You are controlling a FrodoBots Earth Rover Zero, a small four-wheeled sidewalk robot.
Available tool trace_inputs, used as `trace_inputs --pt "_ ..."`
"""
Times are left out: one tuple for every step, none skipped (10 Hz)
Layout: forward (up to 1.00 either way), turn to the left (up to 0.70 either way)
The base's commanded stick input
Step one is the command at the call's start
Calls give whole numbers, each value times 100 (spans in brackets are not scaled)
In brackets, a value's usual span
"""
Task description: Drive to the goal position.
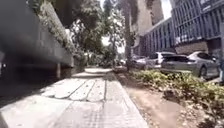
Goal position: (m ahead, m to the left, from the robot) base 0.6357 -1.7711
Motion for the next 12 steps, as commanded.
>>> trace_inputs --pt "59 0" --pt "45 0" --pt "45 0" --pt "45 0" --pt "45 0" --pt "45 0" --pt "13 0" --pt "0 0" --pt "0 0" --pt "0 0" --pt "0 0" --pt "0 0"
